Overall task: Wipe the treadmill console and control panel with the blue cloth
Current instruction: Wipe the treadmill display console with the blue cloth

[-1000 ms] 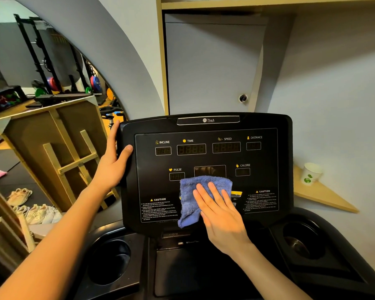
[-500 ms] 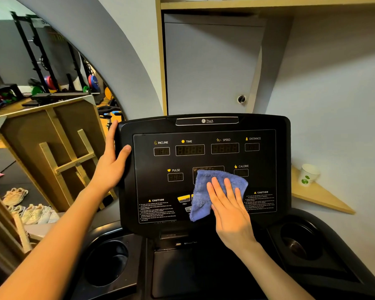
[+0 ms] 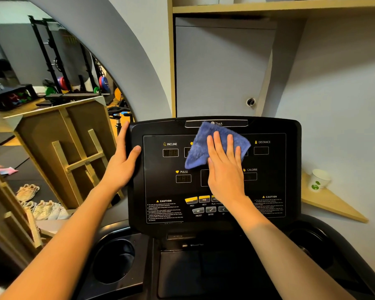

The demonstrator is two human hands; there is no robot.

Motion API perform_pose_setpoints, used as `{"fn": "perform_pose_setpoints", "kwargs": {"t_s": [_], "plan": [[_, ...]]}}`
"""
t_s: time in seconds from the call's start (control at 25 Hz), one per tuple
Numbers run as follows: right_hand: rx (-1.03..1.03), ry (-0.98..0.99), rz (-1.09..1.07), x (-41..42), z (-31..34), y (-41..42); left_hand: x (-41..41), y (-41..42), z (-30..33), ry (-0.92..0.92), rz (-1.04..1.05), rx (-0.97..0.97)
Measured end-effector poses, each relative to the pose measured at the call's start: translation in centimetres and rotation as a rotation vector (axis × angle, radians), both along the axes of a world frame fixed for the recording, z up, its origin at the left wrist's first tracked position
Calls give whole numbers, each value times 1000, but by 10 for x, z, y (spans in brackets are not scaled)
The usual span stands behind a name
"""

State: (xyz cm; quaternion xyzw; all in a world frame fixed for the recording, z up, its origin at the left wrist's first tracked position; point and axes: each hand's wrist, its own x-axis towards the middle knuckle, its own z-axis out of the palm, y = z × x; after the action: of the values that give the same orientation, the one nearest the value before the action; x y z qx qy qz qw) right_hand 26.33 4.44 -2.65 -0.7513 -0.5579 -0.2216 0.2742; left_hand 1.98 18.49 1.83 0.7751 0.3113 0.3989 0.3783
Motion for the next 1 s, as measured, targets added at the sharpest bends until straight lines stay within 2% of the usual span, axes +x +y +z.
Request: {"fn": "perform_pose_setpoints", "kwargs": {"t_s": [0.48,0.84,1.0], "plan": [[48,-47,-43,-10,54,48,-3,-2,3,2,8,6],[84,-132,26,14,50,31,-1,-7,5,-20,-11,-3],[82,-69,-16,62,47,0,-1,-5,3,-29,4,8]]}}
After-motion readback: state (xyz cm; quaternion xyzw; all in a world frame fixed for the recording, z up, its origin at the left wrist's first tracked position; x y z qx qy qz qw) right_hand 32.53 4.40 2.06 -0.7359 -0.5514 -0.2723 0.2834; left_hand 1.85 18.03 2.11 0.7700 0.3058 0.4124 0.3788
